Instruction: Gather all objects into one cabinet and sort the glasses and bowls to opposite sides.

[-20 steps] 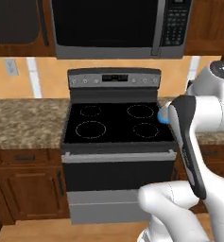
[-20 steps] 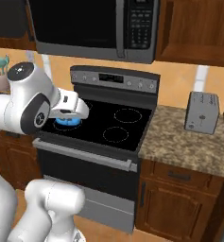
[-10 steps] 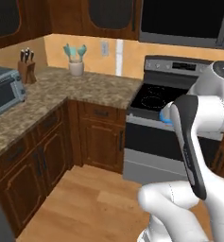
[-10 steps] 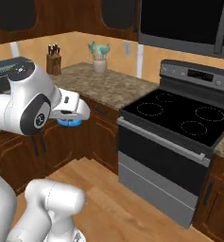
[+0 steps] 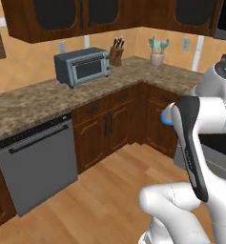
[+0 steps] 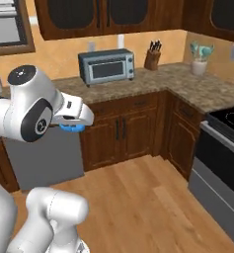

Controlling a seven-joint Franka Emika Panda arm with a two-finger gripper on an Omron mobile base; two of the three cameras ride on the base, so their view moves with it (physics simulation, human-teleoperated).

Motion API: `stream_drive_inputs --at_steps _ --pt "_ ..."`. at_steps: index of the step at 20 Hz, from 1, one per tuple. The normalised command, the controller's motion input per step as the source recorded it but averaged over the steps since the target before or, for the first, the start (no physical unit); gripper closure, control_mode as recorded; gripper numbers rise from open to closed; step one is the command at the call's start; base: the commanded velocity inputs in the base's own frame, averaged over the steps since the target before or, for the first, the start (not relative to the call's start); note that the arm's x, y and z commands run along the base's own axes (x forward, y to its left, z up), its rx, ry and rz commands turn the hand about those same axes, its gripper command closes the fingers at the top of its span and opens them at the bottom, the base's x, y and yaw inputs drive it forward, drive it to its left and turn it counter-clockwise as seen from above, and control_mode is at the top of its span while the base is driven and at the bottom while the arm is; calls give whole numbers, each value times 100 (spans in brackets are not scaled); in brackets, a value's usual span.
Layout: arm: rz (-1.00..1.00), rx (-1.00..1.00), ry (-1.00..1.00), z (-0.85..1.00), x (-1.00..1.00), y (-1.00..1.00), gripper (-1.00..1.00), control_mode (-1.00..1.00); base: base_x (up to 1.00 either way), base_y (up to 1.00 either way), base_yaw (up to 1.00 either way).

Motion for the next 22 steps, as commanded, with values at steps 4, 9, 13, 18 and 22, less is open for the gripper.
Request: stream_drive_inputs --at_steps 4,9,13,18,22 --pt "0 0 0 0 0 0 100 100 -100 2 72" --pt "0 0 0 0 0 0 100 100 -100 21 70" --pt "0 0 0 0 0 0 100 100 -100 11 70" --pt "0 0 0 0 0 0 100 100 -90 6 72" --pt "0 0 0 0 0 0 100 100 -54 0 77"
